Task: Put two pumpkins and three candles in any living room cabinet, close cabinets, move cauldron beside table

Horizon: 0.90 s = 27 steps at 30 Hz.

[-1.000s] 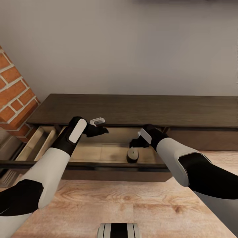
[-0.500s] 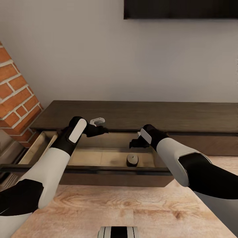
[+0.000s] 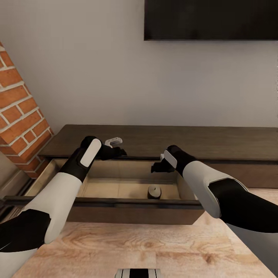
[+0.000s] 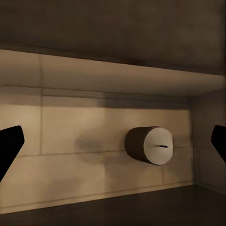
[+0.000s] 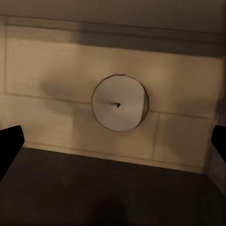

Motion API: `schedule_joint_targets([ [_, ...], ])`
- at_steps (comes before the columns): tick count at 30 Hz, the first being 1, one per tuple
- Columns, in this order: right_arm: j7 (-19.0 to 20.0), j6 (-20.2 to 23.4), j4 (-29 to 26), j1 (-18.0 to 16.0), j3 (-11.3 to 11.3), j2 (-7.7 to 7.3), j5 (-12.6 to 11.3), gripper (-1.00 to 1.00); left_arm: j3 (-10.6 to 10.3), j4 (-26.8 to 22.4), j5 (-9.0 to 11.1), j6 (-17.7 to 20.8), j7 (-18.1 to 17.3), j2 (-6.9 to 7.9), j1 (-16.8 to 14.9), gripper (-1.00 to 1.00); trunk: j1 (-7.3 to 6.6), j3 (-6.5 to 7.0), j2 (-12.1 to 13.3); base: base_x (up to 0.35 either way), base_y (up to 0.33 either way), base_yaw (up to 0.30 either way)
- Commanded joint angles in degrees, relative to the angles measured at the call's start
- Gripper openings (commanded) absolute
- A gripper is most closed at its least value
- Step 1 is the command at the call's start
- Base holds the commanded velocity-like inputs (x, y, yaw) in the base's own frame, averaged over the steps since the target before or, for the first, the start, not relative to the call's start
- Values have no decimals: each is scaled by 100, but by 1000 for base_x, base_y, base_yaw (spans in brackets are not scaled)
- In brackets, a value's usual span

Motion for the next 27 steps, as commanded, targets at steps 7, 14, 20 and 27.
schedule_joint_targets([
  [7, -48, 22, -8, -1, 27, 1, -58, 100, -8, 276, 58, 11, 64, 2, -3, 100, -18, 152, 8, 0, 0, 0],
  [14, -42, 22, -8, 0, 35, 3, -54, 100, -17, 649, 50, 2, 80, -6, -1, 100, -37, 364, 18, 0, 0, 0],
  [20, -39, 22, -8, 1, 35, 2, -54, 100, -18, 655, 49, -2, 85, -14, 5, 100, -52, 550, 26, 0, 0, 0],
  [27, -33, 19, -5, 0, 35, 6, -54, 100, -18, 655, 46, -7, 92, -15, 6, 100, -70, 768, 35, 0, 0, 0],
])
